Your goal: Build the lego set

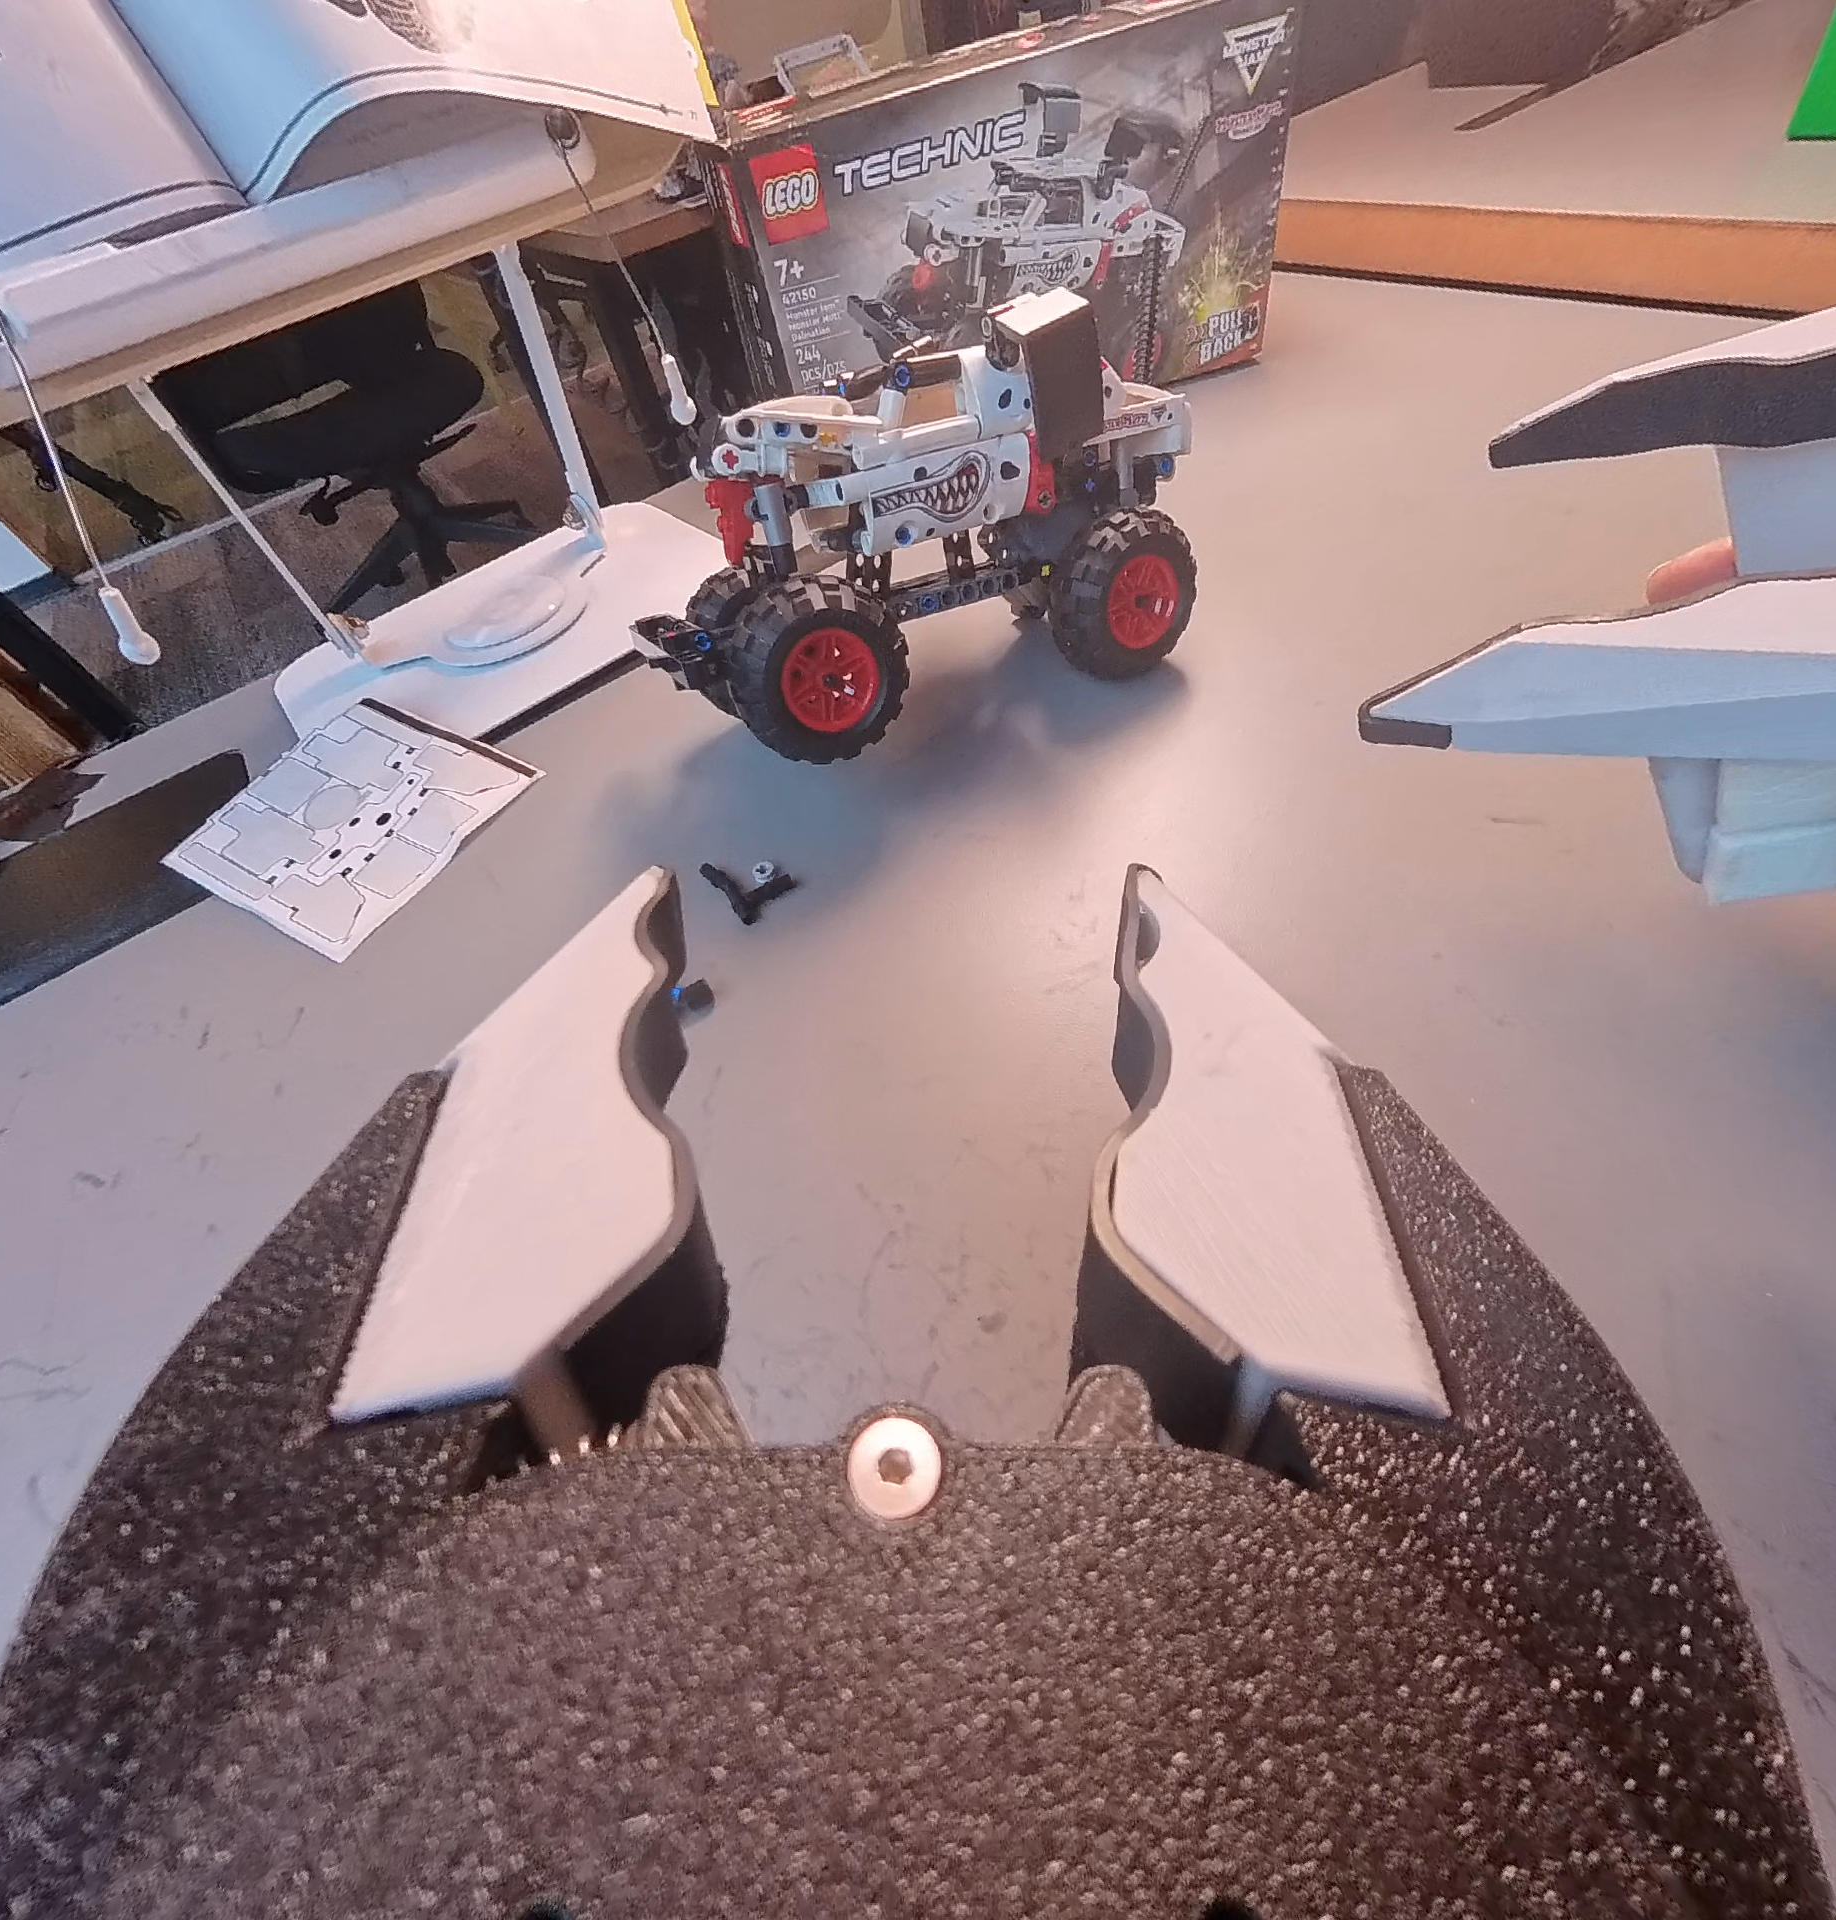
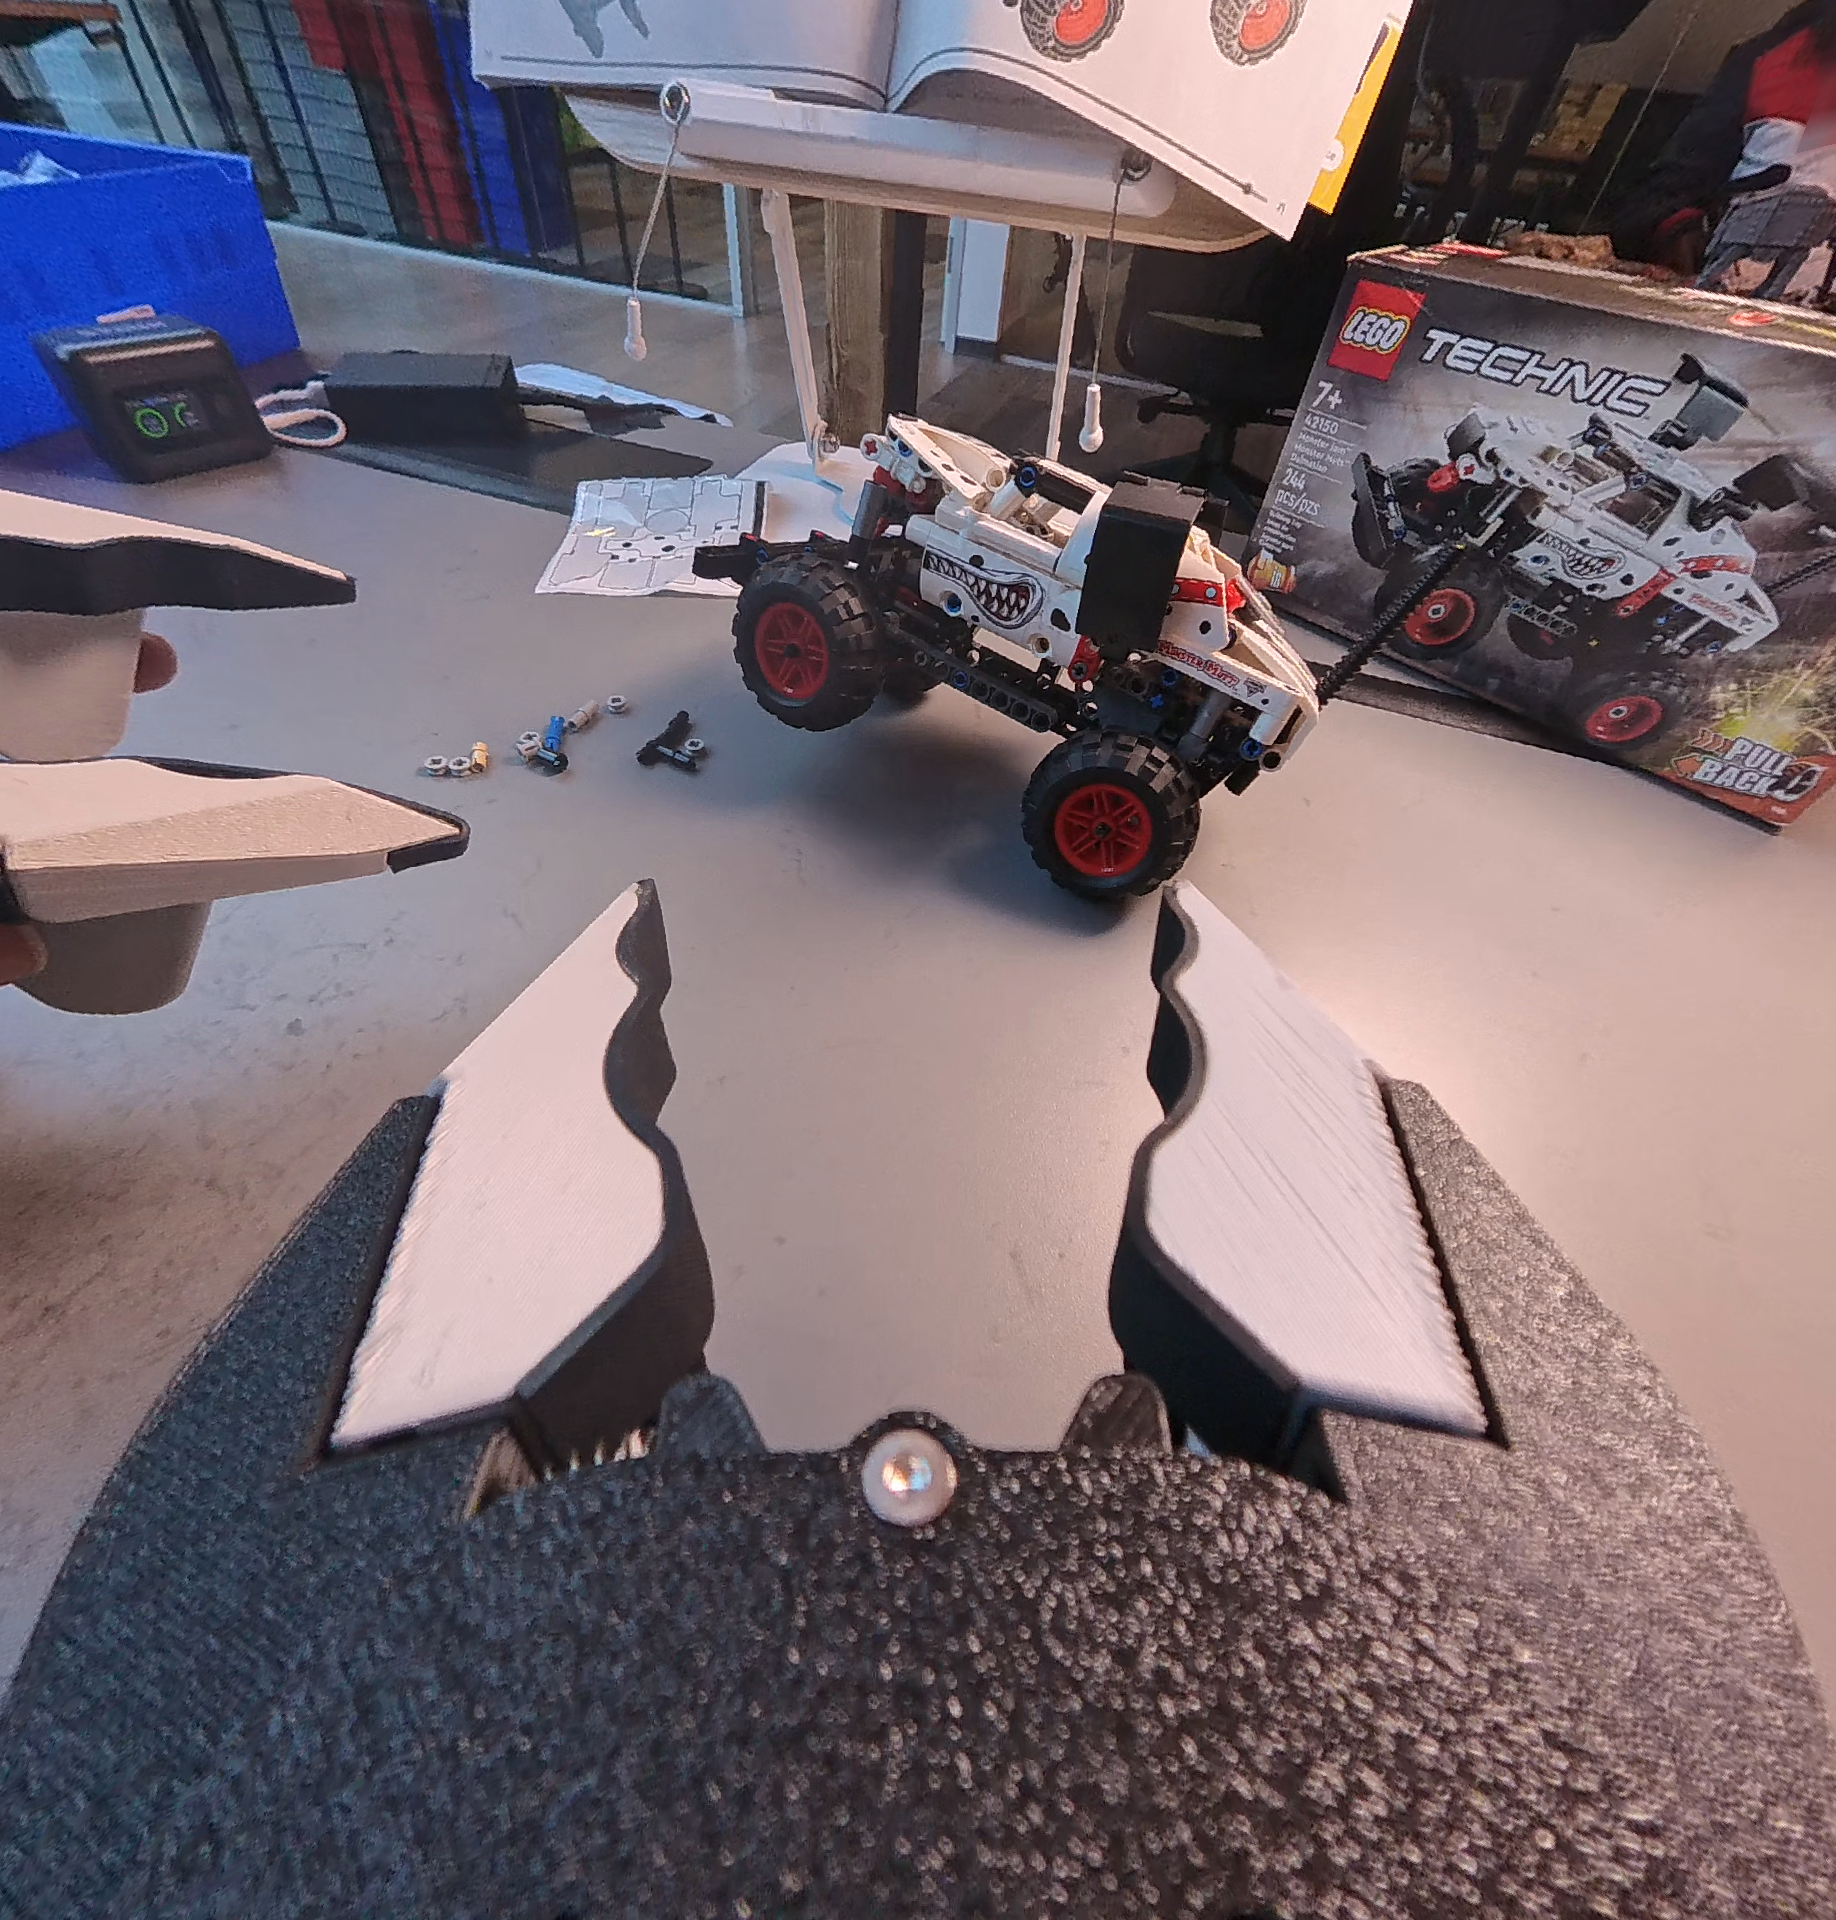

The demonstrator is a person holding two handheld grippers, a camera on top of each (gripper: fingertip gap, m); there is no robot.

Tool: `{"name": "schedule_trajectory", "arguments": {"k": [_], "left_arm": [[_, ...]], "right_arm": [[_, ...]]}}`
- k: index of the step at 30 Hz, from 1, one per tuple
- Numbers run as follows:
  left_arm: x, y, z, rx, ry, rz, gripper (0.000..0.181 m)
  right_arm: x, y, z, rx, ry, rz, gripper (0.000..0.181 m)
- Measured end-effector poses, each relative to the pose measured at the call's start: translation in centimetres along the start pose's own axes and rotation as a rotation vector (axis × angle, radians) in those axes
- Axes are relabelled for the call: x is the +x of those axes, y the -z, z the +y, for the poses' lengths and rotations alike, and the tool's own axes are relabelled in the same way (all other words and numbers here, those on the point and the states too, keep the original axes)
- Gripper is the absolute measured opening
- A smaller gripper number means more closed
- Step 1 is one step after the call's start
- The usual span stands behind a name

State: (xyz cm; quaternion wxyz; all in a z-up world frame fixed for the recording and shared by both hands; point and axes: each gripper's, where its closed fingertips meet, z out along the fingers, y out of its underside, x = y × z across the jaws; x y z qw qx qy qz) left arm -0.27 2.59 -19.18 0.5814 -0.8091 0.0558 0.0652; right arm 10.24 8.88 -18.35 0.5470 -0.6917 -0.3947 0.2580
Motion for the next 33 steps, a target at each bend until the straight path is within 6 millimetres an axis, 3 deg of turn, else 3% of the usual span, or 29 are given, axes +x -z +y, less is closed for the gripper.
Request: {"name": "schedule_trajectory", "arguments": {"k": [33], "left_arm": [[-0.9,0.3,-0.2,0.027,0.038,-0.016,0.086]], "right_arm": [[0.3,0.0,0.0,0.001,0.003,0.026,0.095]]}}
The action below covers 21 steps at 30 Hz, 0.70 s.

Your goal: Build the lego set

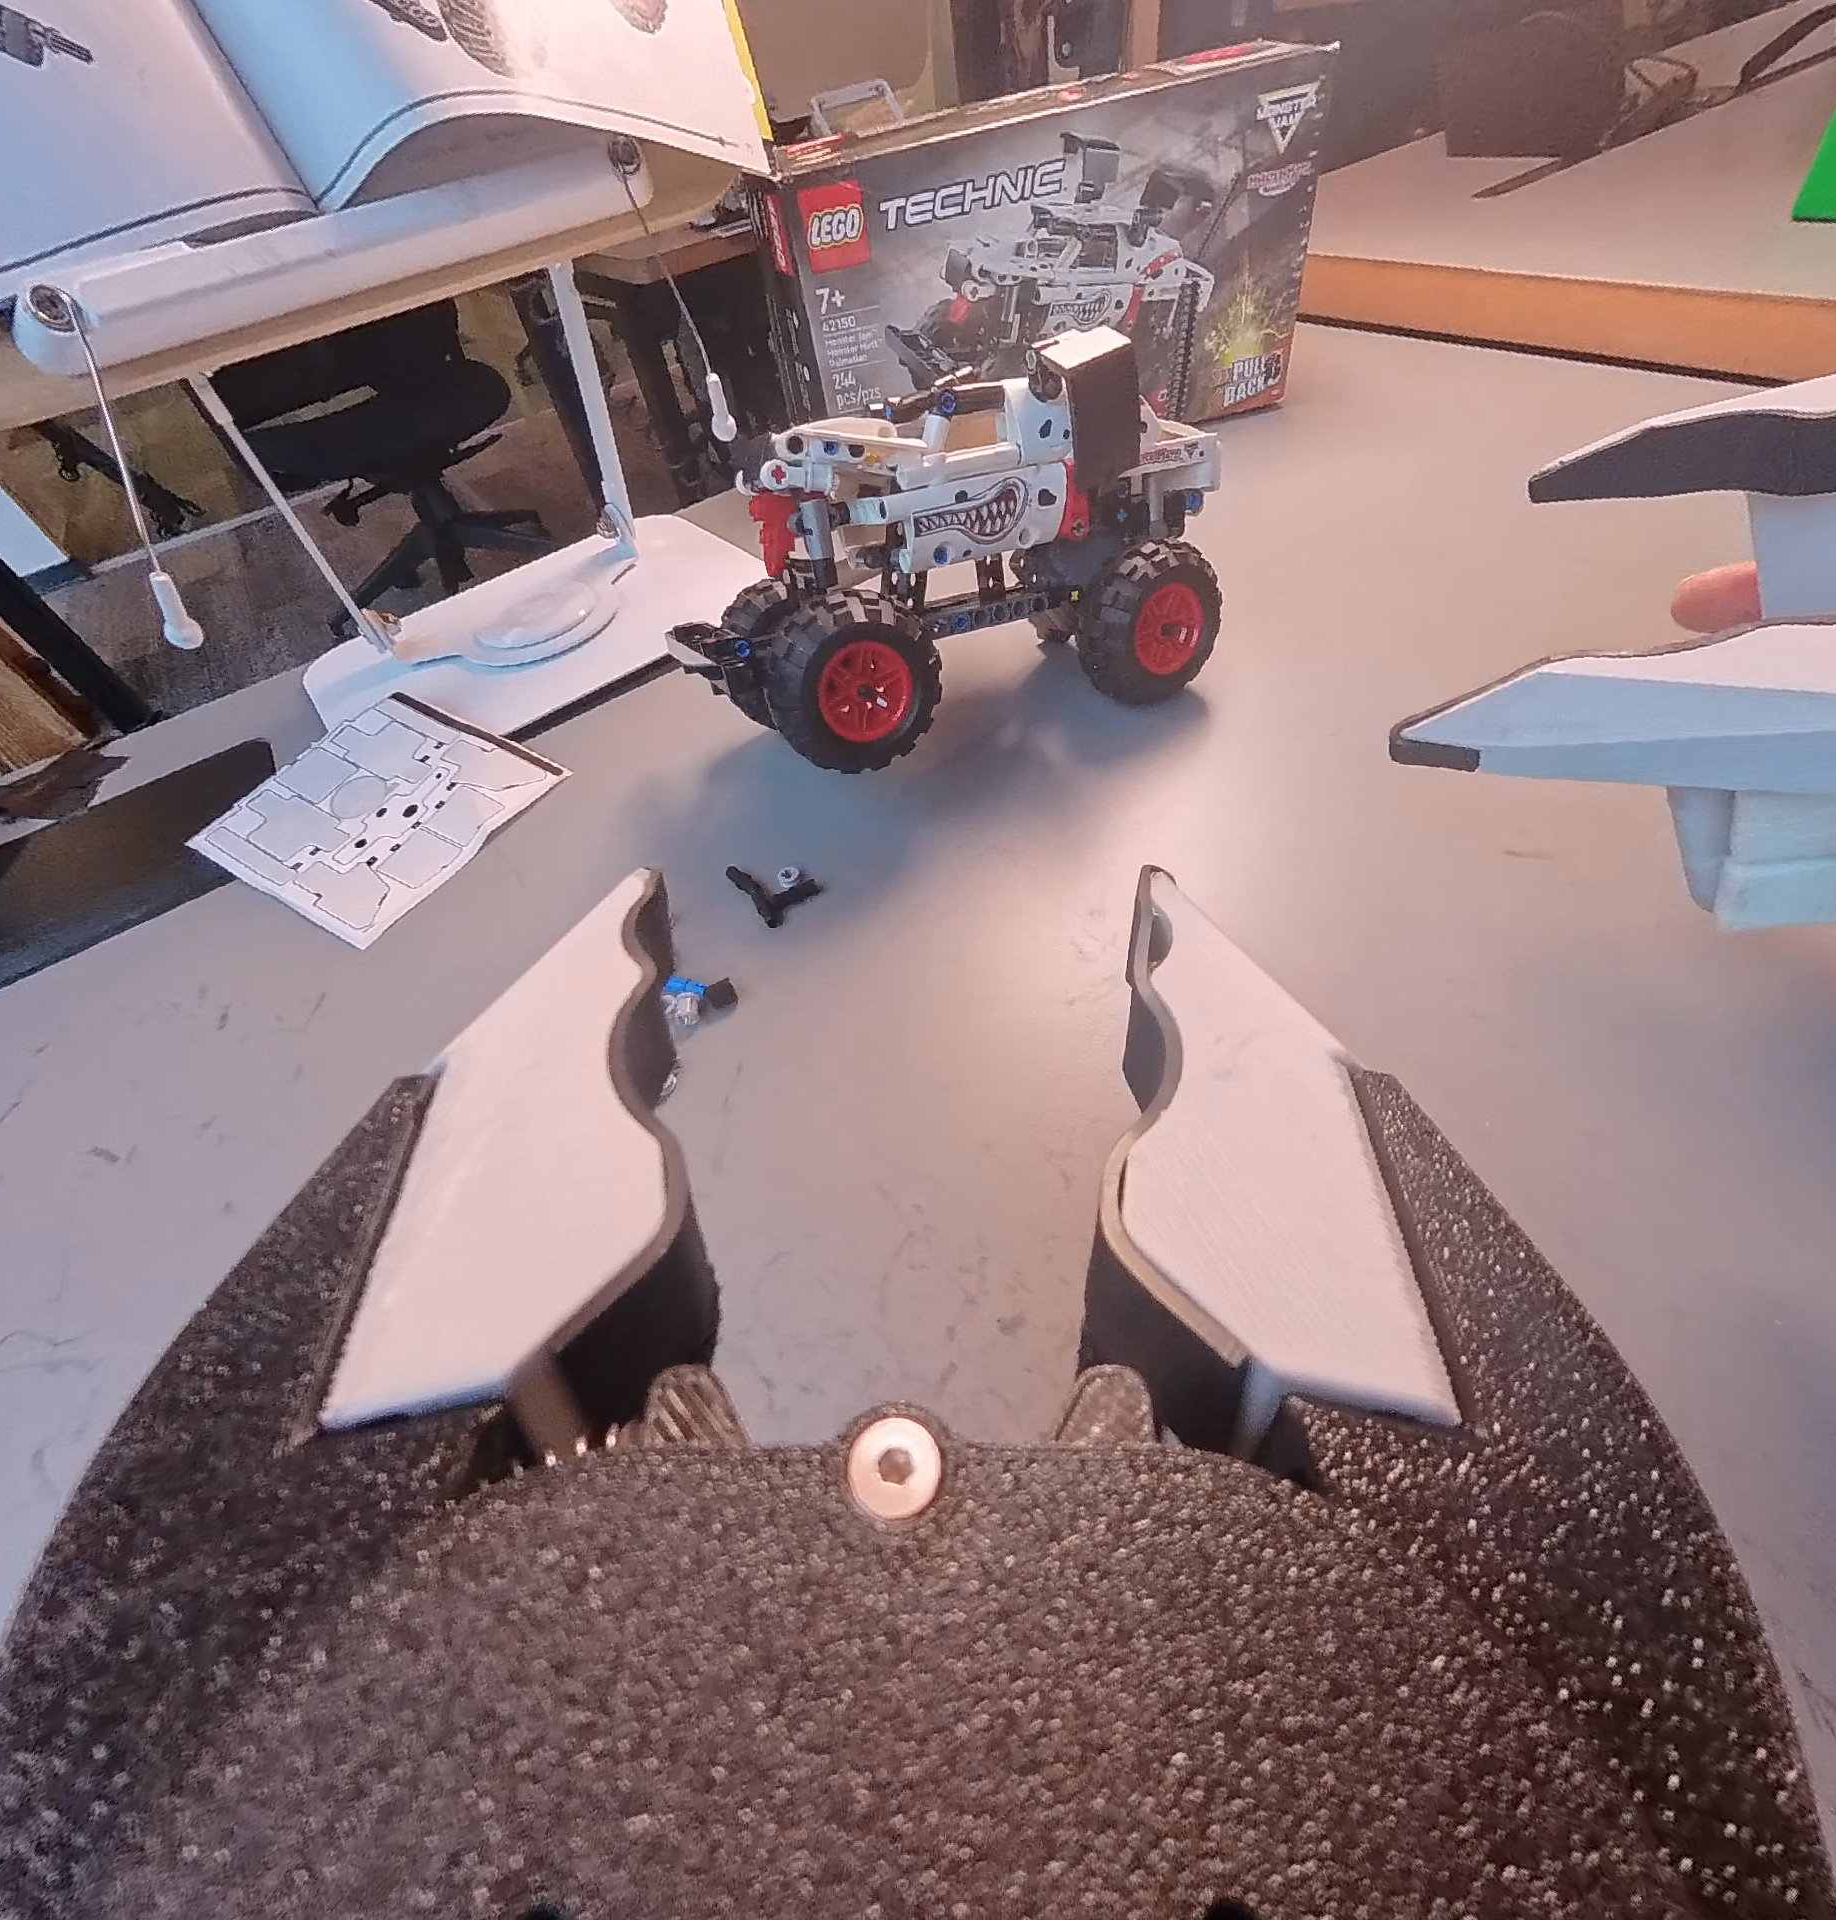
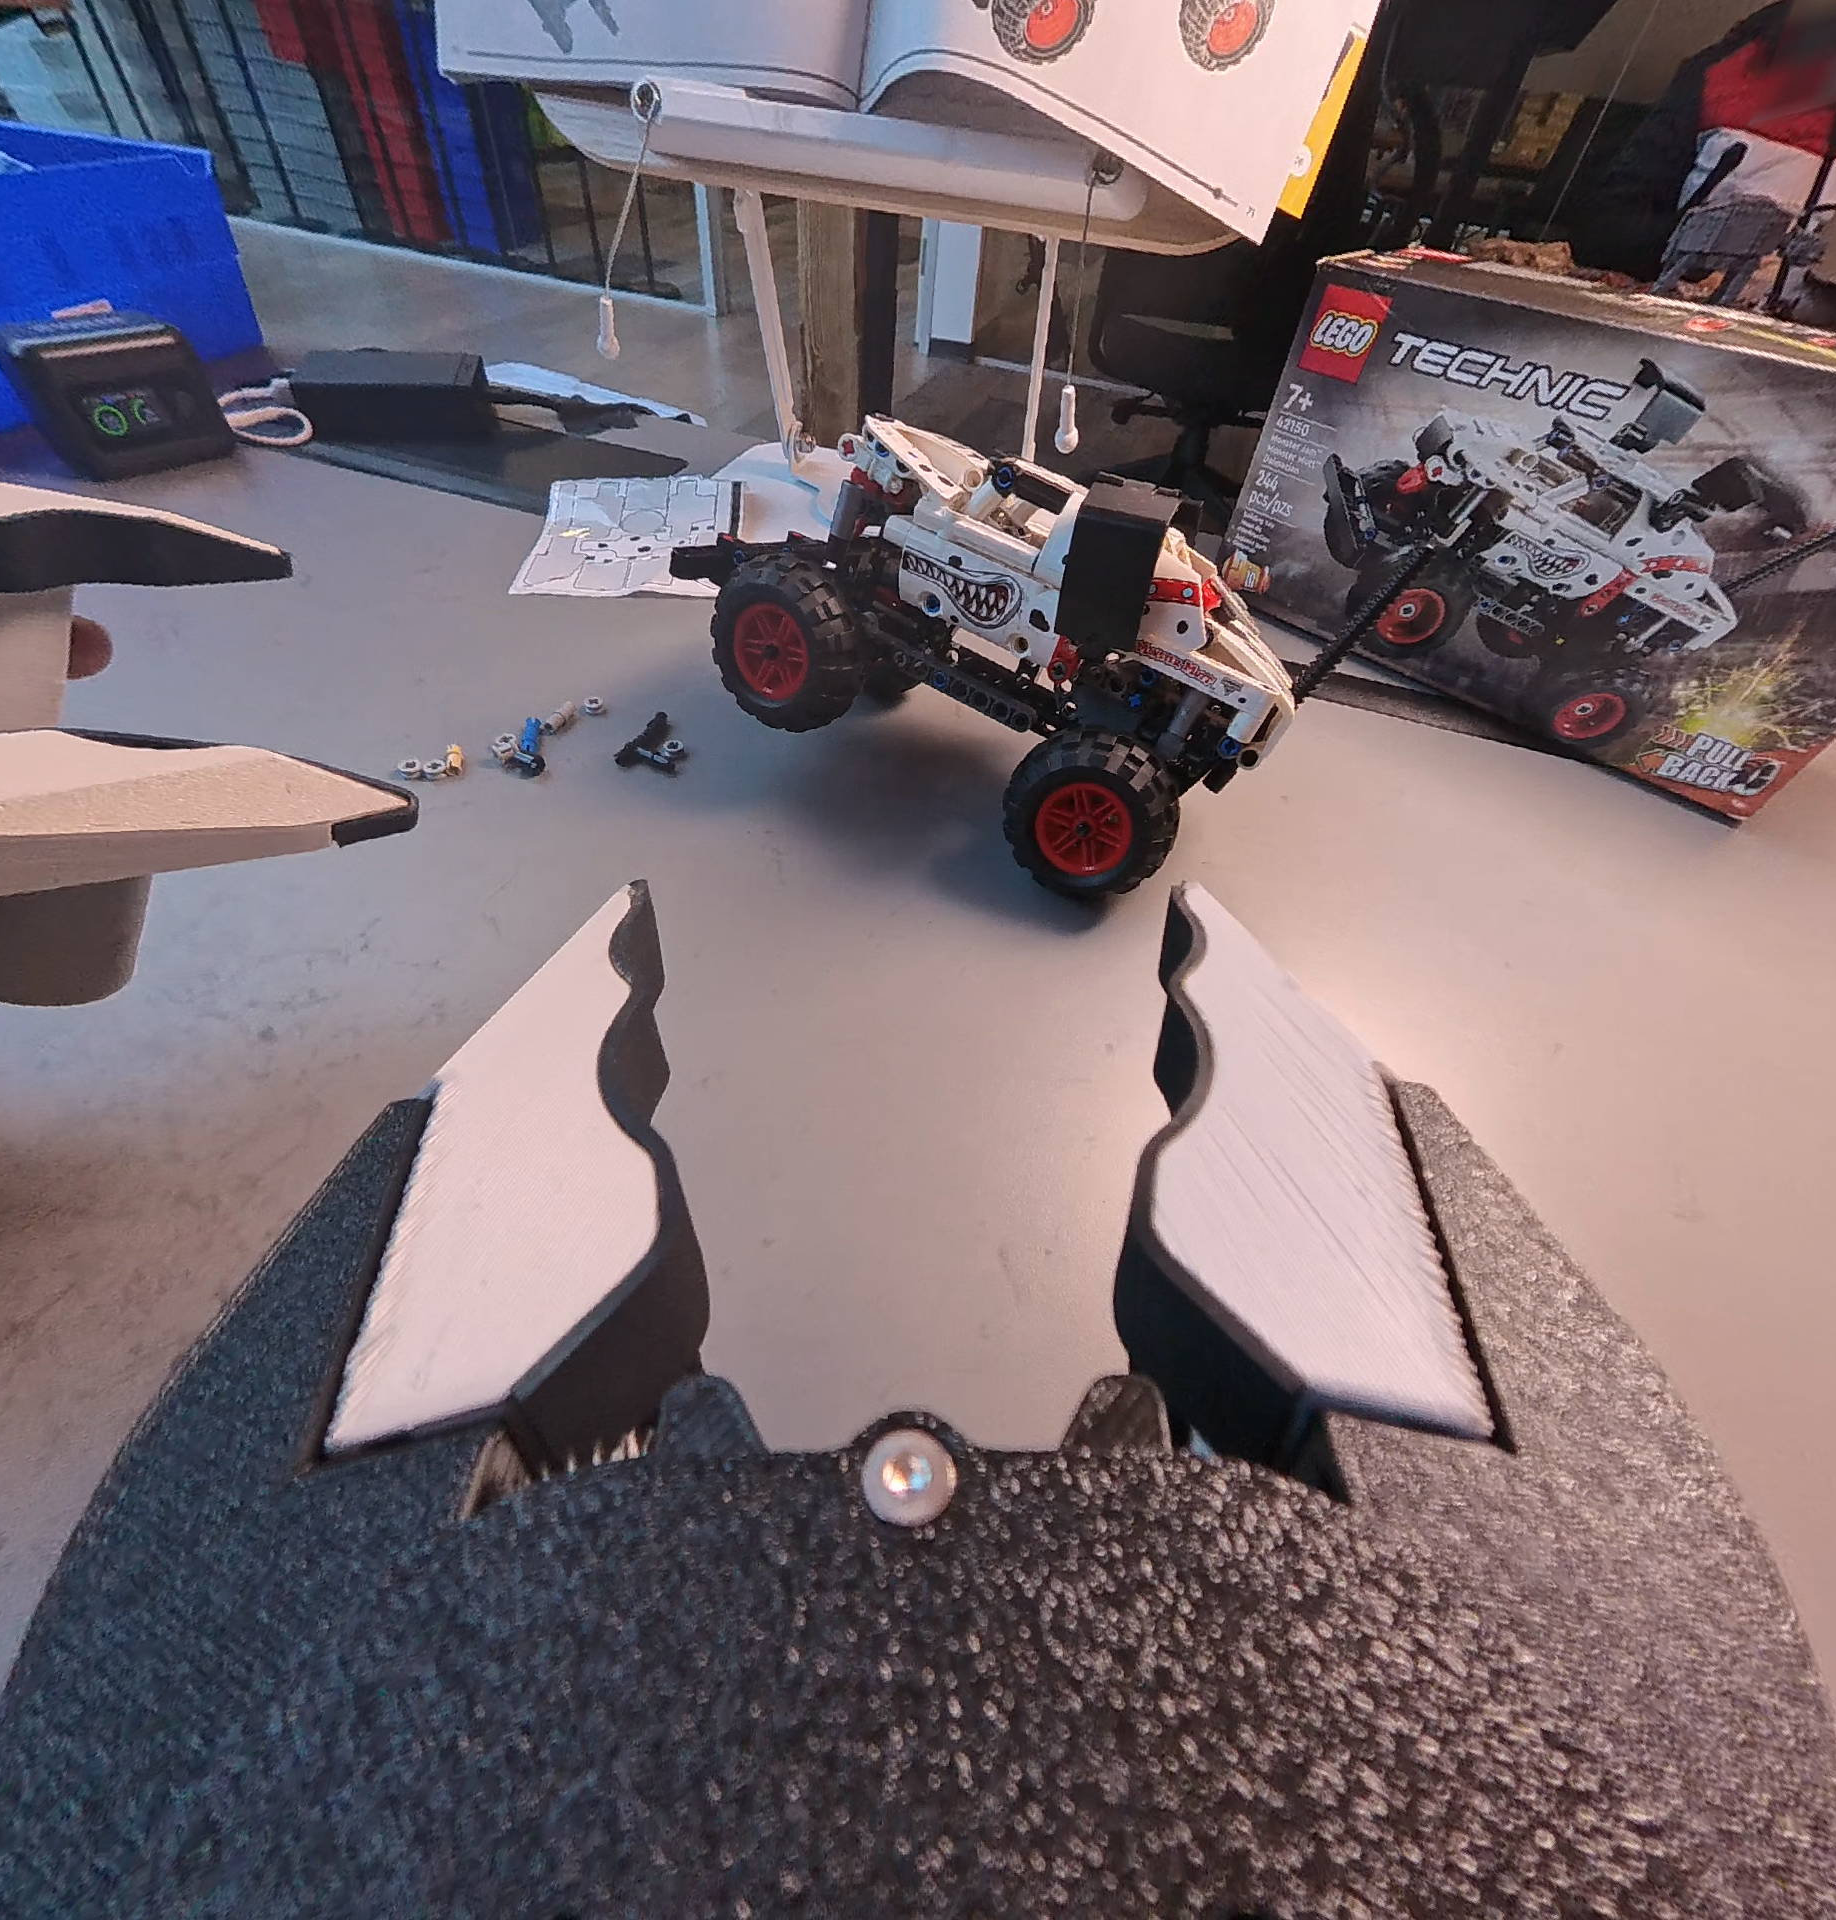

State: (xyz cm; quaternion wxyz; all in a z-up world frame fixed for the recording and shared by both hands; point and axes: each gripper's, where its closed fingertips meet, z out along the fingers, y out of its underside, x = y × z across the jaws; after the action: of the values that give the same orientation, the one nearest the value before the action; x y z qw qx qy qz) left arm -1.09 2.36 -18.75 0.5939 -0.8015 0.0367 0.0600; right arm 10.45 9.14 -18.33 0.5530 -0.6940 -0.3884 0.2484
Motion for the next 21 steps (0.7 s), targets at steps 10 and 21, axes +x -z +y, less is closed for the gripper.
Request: {"name": "schedule_trajectory", "arguments": {"k": [10,21], "left_arm": [[-0.6,-0.1,0.3,-0.003,0.035,-0.012,0.094],[-3.4,0.6,0.8,0.004,0.179,-0.022,0.085]], "right_arm": [[-0.4,0.1,-0.2,0.016,0.027,-0.008,0.090],[2.5,-4.8,-3.0,-0.039,0.183,0.014,0.062]]}}
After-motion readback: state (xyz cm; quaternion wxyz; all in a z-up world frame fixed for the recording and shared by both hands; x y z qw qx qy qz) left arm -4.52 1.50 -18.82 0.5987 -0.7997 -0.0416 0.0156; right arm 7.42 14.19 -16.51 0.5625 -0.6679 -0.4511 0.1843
